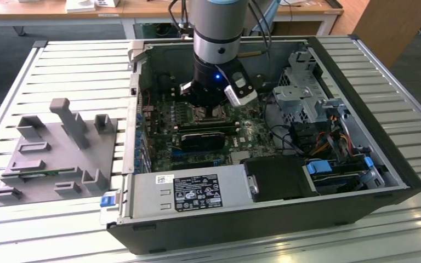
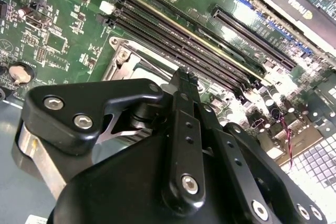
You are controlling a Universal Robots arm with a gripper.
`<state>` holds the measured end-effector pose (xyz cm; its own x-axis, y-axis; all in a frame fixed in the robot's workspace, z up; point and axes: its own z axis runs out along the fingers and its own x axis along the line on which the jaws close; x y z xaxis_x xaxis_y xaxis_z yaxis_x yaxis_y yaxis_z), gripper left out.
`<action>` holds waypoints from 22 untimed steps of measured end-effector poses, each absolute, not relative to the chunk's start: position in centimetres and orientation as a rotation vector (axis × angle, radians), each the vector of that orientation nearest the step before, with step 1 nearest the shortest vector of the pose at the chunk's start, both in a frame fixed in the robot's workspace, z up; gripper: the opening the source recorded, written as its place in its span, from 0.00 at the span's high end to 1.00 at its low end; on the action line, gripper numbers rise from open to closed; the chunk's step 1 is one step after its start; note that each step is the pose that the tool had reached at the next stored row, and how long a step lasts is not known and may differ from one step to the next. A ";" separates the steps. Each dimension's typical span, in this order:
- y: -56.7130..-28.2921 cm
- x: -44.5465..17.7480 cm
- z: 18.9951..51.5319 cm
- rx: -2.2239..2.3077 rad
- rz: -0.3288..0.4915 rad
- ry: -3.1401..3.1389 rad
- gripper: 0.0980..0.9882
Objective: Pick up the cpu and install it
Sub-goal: 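Install the second cpu locking lever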
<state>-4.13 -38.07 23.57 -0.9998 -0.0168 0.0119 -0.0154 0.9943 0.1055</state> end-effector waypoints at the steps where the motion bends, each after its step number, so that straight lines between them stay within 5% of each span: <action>1: -38.1 -4.2 23.6 0.025 -0.168 -3.124 0.99; 22: -38.9 -5.3 22.4 0.024 -0.235 -3.120 0.99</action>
<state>-5.27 -38.89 22.41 -0.9998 -0.0161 0.0111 -0.0142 0.9886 0.1502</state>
